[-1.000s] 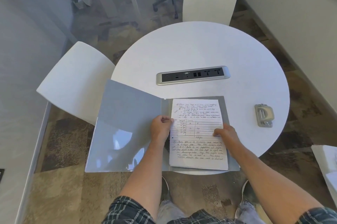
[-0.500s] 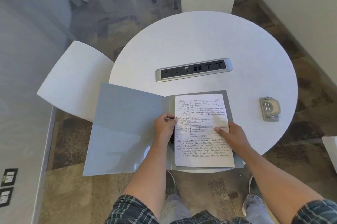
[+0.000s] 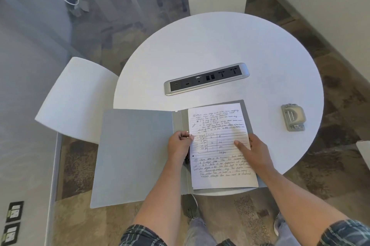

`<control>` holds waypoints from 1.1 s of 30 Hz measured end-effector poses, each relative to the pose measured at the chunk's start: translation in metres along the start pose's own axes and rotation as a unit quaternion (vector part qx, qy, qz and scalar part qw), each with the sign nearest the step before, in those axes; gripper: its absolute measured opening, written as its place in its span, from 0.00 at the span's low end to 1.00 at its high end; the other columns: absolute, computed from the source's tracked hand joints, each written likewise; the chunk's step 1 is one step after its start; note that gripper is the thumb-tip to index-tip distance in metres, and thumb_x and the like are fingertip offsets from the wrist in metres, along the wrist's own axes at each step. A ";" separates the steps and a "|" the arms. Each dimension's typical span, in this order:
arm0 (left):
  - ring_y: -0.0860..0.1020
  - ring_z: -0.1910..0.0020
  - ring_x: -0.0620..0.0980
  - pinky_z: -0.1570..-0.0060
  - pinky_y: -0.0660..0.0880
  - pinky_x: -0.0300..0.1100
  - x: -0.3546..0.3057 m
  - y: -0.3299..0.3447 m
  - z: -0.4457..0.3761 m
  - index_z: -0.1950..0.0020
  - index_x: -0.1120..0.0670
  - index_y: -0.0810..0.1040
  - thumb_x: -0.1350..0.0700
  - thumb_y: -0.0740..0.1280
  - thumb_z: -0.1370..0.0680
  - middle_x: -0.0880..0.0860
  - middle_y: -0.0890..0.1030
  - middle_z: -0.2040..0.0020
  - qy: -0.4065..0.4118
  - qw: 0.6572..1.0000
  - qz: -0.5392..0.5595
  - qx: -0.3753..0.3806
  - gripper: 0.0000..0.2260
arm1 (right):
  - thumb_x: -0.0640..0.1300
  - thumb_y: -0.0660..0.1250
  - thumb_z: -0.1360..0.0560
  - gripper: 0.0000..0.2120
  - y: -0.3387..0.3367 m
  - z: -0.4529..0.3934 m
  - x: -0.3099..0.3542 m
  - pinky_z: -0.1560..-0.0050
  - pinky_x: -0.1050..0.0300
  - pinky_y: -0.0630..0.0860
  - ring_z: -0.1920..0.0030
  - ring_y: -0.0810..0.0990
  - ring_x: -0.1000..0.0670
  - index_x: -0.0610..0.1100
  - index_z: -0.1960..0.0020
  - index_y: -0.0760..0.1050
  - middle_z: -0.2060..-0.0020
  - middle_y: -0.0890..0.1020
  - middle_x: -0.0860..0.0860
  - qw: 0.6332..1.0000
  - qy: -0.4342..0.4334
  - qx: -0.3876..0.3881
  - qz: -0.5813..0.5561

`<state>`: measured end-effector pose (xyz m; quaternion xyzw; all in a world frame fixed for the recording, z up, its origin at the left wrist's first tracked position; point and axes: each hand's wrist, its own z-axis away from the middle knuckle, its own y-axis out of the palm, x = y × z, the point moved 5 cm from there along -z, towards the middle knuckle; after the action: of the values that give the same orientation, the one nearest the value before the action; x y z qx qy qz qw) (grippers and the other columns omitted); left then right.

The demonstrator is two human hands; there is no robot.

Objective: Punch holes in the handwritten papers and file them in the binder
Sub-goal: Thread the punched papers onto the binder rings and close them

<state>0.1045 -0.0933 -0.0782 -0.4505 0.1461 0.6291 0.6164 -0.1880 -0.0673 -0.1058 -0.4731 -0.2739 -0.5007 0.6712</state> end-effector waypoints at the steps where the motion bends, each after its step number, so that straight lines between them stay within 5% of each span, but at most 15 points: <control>1: 0.81 0.58 0.52 0.53 0.79 0.46 -0.001 0.000 0.001 0.53 0.52 0.80 0.60 0.76 0.25 0.53 0.83 0.58 0.003 1.000 0.001 0.000 0.07 | 0.58 0.73 0.23 0.15 0.000 -0.001 -0.001 0.60 0.63 0.82 0.56 0.86 0.60 0.52 0.41 0.77 0.52 0.86 0.60 1.000 0.001 -0.001 0.002; 11: 0.84 0.54 0.44 0.59 0.75 0.39 0.022 -0.026 0.045 0.34 0.42 0.66 0.57 0.78 0.27 0.45 0.87 0.60 -0.006 0.999 -0.051 0.007 0.29 | 0.61 0.72 0.23 0.16 -0.001 0.001 0.000 0.59 0.64 0.81 0.53 0.85 0.60 0.56 0.40 0.75 0.51 0.85 0.62 1.000 -0.016 -0.007 -0.010; 15: 0.85 0.54 0.48 0.52 0.83 0.51 0.023 -0.023 0.053 0.43 0.50 0.77 0.58 0.78 0.27 0.48 0.86 0.58 0.012 0.994 -0.105 0.024 0.16 | 0.61 0.72 0.23 0.16 0.000 0.001 -0.001 0.59 0.64 0.81 0.53 0.86 0.60 0.57 0.39 0.75 0.51 0.85 0.62 1.000 -0.015 -0.011 -0.017; 20: 0.82 0.59 0.43 0.62 0.77 0.35 0.024 -0.019 0.060 0.51 0.48 0.80 0.57 0.78 0.27 0.48 0.85 0.59 0.033 0.989 -0.142 0.023 0.10 | 0.59 0.73 0.23 0.15 0.001 -0.001 -0.002 0.59 0.61 0.82 0.54 0.85 0.59 0.58 0.40 0.74 0.51 0.85 0.62 1.000 -0.006 -0.005 -0.023; 26: 0.83 0.59 0.47 0.60 0.77 0.38 0.026 -0.021 0.058 0.60 0.51 0.82 0.56 0.75 0.24 0.47 0.86 0.61 0.005 0.993 -0.118 0.009 0.06 | 0.58 0.73 0.23 0.14 0.000 -0.001 -0.003 0.57 0.60 0.82 0.54 0.85 0.60 0.56 0.41 0.74 0.53 0.84 0.62 1.000 -0.009 -0.006 -0.017; 30: 0.81 0.61 0.46 0.63 0.74 0.35 0.025 -0.021 0.056 0.58 0.55 0.83 0.57 0.75 0.23 0.46 0.86 0.62 -0.014 0.994 -0.107 0.010 0.05 | 0.59 0.74 0.24 0.16 -0.002 -0.001 -0.002 0.62 0.70 0.79 0.56 0.84 0.67 0.56 0.41 0.75 0.53 0.85 0.63 0.999 -0.016 -0.005 -0.036; 33: 0.79 0.64 0.43 0.68 0.72 0.31 0.023 -0.020 0.056 0.59 0.56 0.82 0.58 0.74 0.23 0.46 0.85 0.63 -0.034 0.994 -0.105 0.011 0.06 | 0.59 0.75 0.24 0.16 -0.003 -0.002 -0.004 0.65 0.68 0.80 0.57 0.85 0.66 0.55 0.41 0.75 0.53 0.86 0.62 0.999 -0.010 -0.004 -0.050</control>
<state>0.1051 -0.0337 -0.0569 -0.4353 0.0836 0.5738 0.6887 -0.1921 -0.0676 -0.1087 -0.4666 -0.3021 -0.5302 0.6402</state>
